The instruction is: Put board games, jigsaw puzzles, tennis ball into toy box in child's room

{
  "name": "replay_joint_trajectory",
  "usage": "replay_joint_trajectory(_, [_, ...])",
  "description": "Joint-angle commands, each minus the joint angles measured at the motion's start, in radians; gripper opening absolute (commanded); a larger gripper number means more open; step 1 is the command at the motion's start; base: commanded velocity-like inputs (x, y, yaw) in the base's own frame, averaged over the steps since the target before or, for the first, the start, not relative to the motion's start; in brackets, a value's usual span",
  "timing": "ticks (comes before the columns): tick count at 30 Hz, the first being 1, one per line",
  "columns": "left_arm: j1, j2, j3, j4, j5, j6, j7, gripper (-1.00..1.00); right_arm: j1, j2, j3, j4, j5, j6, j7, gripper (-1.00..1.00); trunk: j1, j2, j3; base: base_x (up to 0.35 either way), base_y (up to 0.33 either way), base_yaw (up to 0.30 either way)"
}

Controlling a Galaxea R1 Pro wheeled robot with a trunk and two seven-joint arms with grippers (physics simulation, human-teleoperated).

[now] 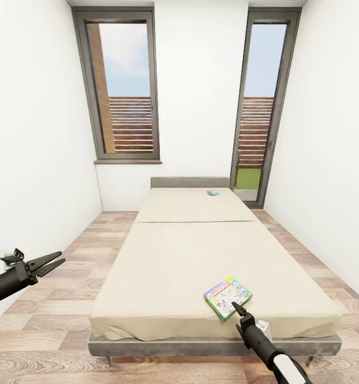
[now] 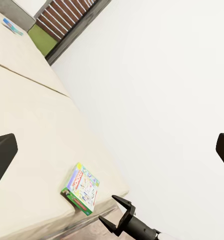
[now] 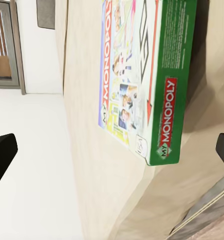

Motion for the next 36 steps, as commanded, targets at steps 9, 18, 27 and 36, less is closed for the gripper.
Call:
replay_joint_trajectory(9, [-0.001, 0.0, 0.003, 0.0, 0.0, 0.011, -0.004, 1.0, -0.001, 0.0, -0.005, 0.0, -0.007, 0.009, 0.0, 1.0, 0.027, -0.049, -0.023, 0.0, 0.0, 0.0])
replay_joint_trajectory(18, [-0.001, 0.0, 0.003, 0.0, 0.0, 0.012, -0.004, 1.0, -0.001, 0.001, -0.005, 0.0, -0.007, 0.008, 0.0, 1.0, 0.042, -0.077, -0.036, 0.0, 0.0, 0.0])
replay_joint_trajectory(27, [-0.001, 0.0, 0.005, 0.0, 0.0, 0.011, -0.004, 1.0, -0.001, 0.002, -0.005, 0.0, -0.007, 0.008, 0.0, 1.0, 0.042, -0.077, -0.036, 0.047, 0.03, 0.0])
replay_joint_trajectory(36, [-0.001, 0.0, 0.006, 0.0, 0.0, 0.011, -0.004, 1.0, -0.001, 0.002, -0.004, 0.0, -0.007, 0.008, 0.0, 1.0, 0.042, -0.077, -0.036, 0.043, 0.03, 0.0])
